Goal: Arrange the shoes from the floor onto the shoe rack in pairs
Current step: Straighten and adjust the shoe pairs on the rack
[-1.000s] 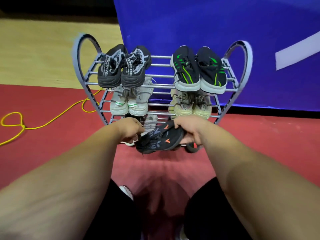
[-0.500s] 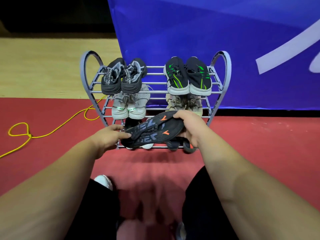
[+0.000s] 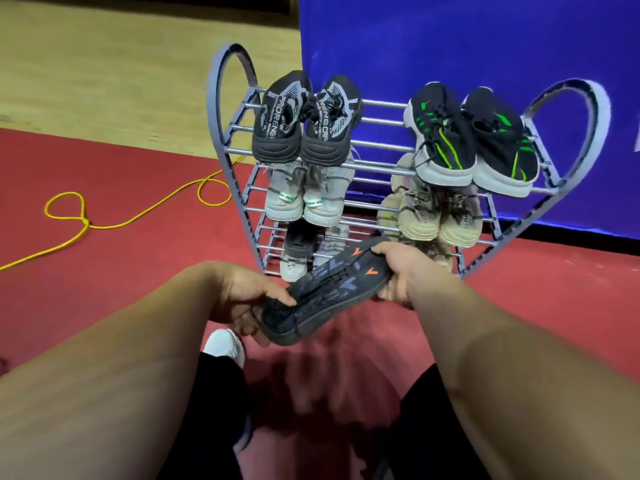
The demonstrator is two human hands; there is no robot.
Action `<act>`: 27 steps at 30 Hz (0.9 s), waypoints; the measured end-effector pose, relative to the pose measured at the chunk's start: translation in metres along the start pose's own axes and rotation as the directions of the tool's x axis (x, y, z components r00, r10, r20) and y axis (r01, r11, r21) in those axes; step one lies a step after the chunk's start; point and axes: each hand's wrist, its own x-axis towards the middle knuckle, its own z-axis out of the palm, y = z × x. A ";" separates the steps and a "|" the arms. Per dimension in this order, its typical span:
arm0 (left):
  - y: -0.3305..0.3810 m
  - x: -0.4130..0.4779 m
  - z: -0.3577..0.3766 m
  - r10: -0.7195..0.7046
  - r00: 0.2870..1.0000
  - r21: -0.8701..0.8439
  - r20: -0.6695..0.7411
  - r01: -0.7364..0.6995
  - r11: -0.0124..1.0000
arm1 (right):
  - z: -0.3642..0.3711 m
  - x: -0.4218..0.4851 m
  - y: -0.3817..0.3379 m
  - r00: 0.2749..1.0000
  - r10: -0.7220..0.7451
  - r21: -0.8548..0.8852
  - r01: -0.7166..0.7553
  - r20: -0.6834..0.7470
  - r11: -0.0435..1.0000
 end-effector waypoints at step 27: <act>0.091 0.142 0.011 0.128 0.973 -0.518 -0.192 -0.212 0.829 | 0.041 0.126 0.015 0.995 0.086 -0.062 -0.083 0.046 0.995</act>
